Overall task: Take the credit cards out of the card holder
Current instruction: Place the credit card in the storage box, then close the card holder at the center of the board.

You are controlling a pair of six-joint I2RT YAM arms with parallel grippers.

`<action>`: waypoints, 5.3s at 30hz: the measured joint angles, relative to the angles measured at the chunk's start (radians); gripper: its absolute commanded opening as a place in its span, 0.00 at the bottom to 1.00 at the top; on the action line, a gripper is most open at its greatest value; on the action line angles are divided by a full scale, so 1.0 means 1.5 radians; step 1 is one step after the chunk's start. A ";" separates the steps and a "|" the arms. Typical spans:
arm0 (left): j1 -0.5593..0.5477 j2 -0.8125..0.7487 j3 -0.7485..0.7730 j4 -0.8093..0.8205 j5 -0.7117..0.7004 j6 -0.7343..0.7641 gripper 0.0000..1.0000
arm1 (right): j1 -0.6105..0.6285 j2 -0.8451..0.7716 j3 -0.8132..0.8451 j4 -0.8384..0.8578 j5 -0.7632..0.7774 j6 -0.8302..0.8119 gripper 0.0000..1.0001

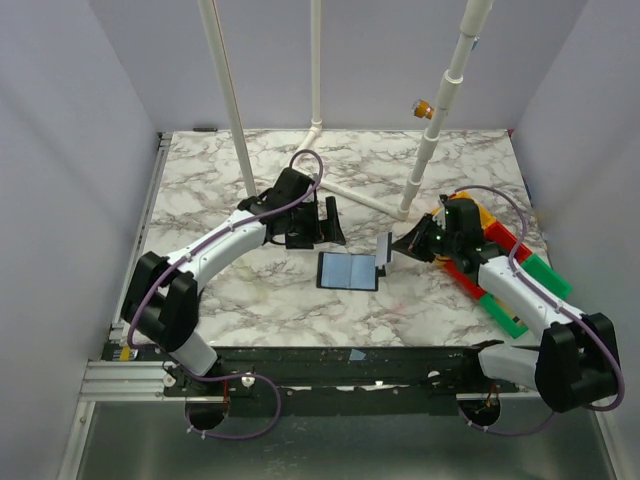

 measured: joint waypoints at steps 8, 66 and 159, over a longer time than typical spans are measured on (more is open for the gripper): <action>0.000 -0.033 -0.023 -0.003 0.002 0.014 0.99 | -0.037 -0.025 0.063 -0.121 0.089 -0.009 0.01; 0.000 -0.093 -0.102 0.028 0.030 0.016 0.98 | -0.081 0.160 0.301 -0.347 0.534 -0.104 0.66; 0.031 0.064 -0.135 0.118 0.036 -0.036 0.00 | 0.291 0.309 0.198 -0.202 0.412 -0.023 0.15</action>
